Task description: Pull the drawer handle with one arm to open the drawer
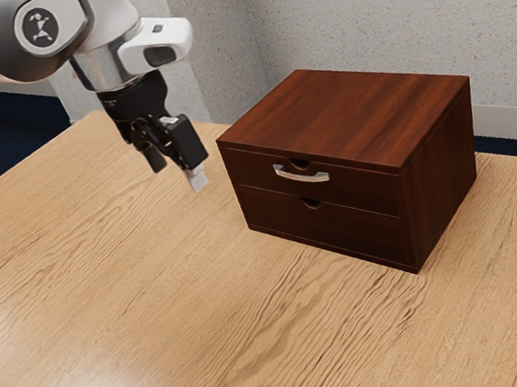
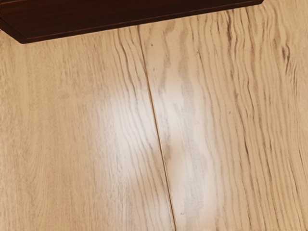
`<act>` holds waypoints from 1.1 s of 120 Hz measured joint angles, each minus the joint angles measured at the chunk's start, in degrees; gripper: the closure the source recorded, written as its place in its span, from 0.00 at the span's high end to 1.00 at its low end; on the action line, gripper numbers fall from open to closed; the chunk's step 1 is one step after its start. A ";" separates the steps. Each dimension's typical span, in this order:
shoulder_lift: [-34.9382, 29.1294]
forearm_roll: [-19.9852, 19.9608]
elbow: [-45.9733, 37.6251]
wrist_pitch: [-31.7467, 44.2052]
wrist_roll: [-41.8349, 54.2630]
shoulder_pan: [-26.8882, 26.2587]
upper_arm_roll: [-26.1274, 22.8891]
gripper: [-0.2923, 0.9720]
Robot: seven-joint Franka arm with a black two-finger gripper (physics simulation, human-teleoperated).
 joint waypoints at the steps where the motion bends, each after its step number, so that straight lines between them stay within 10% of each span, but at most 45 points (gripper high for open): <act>1: 0.00 0.00 0.00 0.00 0.06 0.03 0.00 0.77; 24: -1.49 0.41 9.33 -1.96 1.05 0.67 -0.77 0.77; 53: -0.19 2.92 20.52 -8.86 -0.19 23.08 -13.74 0.77; 96: 1.72 3.48 17.42 -10.15 -1.96 25.59 -14.54 0.77; 114: -1.60 4.56 10.51 -7.49 -2.48 44.55 -42.33 0.77; 132: -2.38 6.73 7.96 -6.32 -3.65 44.57 -47.96 0.77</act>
